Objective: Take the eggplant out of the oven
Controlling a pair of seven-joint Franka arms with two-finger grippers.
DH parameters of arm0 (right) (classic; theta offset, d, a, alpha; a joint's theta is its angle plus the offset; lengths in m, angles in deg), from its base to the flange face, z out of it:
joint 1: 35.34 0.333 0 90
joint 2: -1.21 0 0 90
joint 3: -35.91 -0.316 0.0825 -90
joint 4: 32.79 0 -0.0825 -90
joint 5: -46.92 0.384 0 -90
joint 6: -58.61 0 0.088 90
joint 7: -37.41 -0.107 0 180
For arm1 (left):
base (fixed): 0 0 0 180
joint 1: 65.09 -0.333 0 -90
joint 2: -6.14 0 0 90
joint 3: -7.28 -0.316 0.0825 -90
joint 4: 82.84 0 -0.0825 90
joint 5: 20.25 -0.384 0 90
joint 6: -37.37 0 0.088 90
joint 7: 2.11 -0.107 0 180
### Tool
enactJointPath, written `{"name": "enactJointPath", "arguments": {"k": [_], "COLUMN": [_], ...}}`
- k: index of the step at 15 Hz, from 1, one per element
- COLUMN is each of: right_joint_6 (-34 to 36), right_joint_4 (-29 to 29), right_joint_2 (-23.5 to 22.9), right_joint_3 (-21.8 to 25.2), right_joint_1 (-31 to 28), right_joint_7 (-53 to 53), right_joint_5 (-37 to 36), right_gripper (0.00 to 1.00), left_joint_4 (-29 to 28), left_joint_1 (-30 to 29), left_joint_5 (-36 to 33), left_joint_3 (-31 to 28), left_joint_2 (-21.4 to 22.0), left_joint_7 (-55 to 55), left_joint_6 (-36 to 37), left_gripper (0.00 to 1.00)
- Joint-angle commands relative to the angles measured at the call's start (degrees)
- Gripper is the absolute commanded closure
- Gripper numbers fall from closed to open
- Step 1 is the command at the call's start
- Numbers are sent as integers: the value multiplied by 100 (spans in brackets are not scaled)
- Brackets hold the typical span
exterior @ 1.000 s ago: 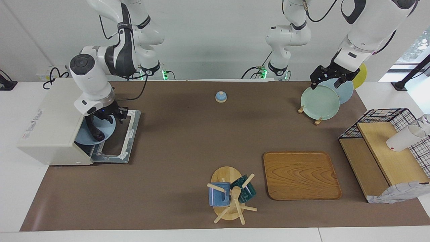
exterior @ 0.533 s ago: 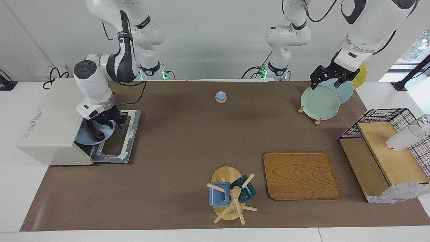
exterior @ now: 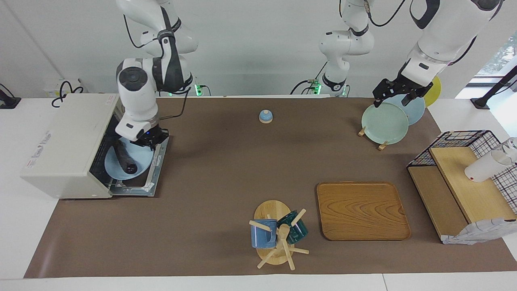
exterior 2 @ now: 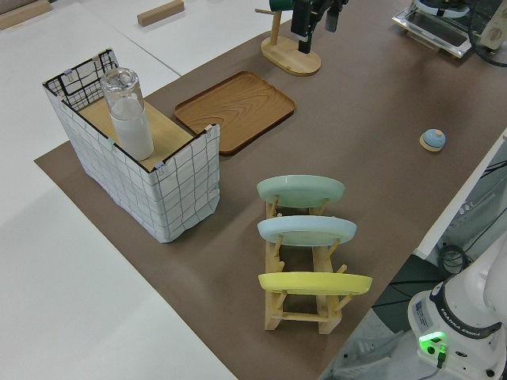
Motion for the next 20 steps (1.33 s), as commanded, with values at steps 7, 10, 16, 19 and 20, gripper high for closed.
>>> {"name": "enactJointPath", "arguments": {"k": [7, 10, 16, 19, 20], "right_joint_6": [730, 409, -1200, -1386, -1474], "right_joint_4": [2514, 3488, 2523, 2538, 2591], "right_joint_2": [-1998, -2926, -2839, -2821, -2821], "right_joint_3": [-141, -159, -291, -291, -291], "right_joint_1": [2887, 3277, 3251, 3234, 3251], "right_joint_7": [-3420, -4328, -4373, -4408, -4391], "right_joint_5": [-64, 191, 376, 849, 929], "right_gripper": [100, 100, 100, 86, 60], "left_joint_4": [-112, -112, -112, -121, -121], "left_joint_1": [-29, -29, -29, -38, -47], "left_joint_5": [-112, -112, -112, -112, -112], "left_joint_3": [11, 11, 11, 11, 11], "left_joint_2": [113, 113, 113, 113, 122], "left_joint_7": [-43, -34, -43, -8, -8], "left_joint_6": [-83, -83, -56, -65, -74], "left_gripper": [0, 0, 0, 0, 0]}}
